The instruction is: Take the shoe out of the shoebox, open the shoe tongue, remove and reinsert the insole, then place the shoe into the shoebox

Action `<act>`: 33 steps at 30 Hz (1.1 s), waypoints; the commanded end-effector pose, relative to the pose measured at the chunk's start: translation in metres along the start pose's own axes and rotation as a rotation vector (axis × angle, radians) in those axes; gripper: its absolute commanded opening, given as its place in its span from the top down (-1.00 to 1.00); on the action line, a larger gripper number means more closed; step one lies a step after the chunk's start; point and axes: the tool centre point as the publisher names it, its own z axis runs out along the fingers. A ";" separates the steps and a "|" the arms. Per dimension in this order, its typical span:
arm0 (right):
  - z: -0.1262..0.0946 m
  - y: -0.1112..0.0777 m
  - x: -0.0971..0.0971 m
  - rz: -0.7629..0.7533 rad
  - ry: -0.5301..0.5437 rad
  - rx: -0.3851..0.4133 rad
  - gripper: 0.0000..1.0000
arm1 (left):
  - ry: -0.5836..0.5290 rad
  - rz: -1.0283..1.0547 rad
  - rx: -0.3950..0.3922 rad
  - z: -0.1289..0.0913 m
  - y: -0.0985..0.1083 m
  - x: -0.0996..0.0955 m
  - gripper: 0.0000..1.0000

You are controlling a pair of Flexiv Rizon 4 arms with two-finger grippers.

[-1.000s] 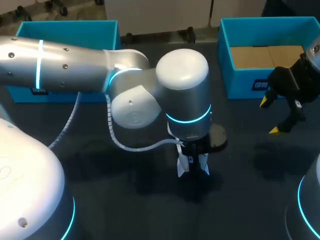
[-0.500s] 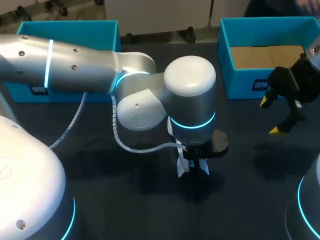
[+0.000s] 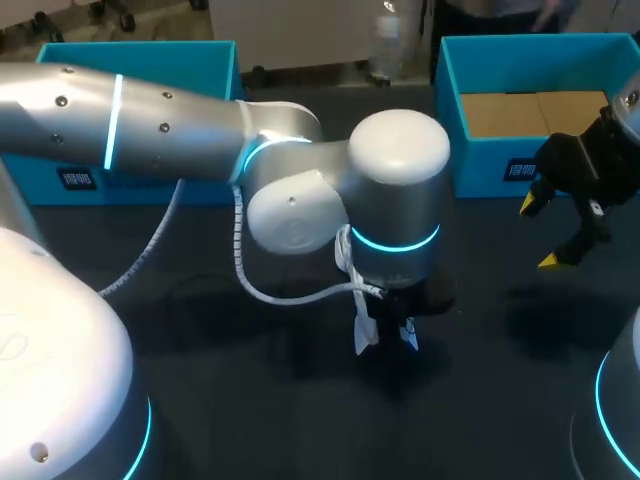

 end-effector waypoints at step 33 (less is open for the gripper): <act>0.001 0.000 0.000 0.001 -0.001 0.002 -1.00 | 0.104 0.082 -0.099 -0.163 0.028 -0.015 1.00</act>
